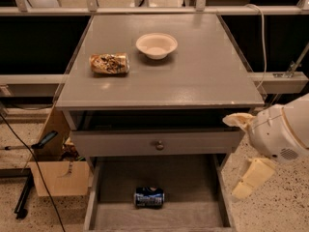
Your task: Pick pepsi can from middle drawer and place on counter
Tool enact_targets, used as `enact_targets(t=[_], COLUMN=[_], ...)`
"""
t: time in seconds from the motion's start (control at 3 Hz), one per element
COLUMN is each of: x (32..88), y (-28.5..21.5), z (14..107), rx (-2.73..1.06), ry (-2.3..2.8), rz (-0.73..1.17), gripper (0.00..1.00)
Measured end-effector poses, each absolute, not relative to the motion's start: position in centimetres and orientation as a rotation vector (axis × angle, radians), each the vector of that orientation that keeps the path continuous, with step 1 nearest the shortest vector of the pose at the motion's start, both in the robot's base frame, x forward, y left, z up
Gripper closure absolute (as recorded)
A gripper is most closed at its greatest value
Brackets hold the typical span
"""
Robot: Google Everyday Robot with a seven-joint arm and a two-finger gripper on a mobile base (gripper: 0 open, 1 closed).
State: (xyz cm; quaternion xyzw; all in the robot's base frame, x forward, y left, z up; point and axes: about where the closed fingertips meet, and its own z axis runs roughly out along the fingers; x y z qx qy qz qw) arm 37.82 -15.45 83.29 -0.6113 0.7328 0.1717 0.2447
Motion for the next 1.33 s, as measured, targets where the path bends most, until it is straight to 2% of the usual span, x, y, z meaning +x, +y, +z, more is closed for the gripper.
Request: enact_targets(t=[0.67, 1.33], x=[36.7, 38.7], y=[-12.9, -11.1], z=[74.6, 67.2], rx=[-1.622, -1.596], ry=[2.004, 2.043], rz=[0.613, 0.696], gripper=[0.00, 0.00])
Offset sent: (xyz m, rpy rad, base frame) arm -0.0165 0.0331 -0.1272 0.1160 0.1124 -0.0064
